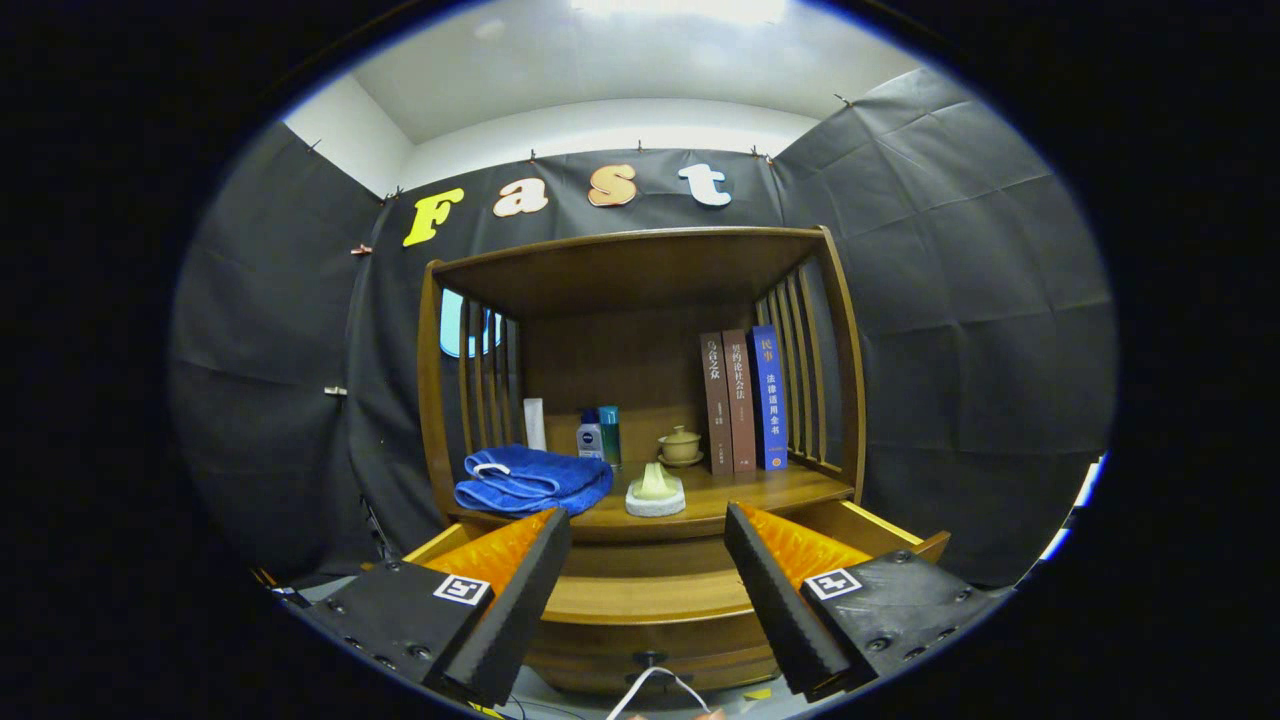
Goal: Pull open the drawer, take out the items inside it, and place them on the countertop above the cabinet.
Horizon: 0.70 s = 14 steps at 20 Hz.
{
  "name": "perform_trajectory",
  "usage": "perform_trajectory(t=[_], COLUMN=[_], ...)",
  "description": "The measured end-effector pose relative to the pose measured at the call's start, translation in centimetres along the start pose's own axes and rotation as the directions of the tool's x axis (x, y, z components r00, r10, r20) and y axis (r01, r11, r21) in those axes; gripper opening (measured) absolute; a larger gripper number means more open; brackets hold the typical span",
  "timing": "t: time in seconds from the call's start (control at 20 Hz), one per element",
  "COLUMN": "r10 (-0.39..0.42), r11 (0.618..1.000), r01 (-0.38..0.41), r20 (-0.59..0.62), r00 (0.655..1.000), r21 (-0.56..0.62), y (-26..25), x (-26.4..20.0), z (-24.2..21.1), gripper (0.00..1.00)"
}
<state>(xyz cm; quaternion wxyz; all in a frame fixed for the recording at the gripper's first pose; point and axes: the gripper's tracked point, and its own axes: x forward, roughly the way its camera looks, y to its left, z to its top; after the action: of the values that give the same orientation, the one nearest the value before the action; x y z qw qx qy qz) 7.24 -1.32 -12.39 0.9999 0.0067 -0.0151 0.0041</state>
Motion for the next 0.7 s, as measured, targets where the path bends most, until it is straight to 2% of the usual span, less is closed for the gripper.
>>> perform_trajectory(t=[0.1, 0.25, 0.45, 0.7], r10=[0.002, 0.041, 0.050, -0.026], r11=[1.000, 0.999, 0.997, 0.998], r01=[-0.003, -0.041, -0.057, 0.018], r20=[-0.013, -0.041, -0.123, -0.122], r00=[1.000, 0.998, 0.991, 0.992], r21=[-0.016, 0.020, -0.048, -0.066], y=[-0.4, 1.0, 1.8, -2.5], x=[-0.6, -2.2, -3.0, -3.3], z=[-1.1, -4.0, -8.3, -8.2], gripper=[0.98, 0.98, 0.99, 0.99])
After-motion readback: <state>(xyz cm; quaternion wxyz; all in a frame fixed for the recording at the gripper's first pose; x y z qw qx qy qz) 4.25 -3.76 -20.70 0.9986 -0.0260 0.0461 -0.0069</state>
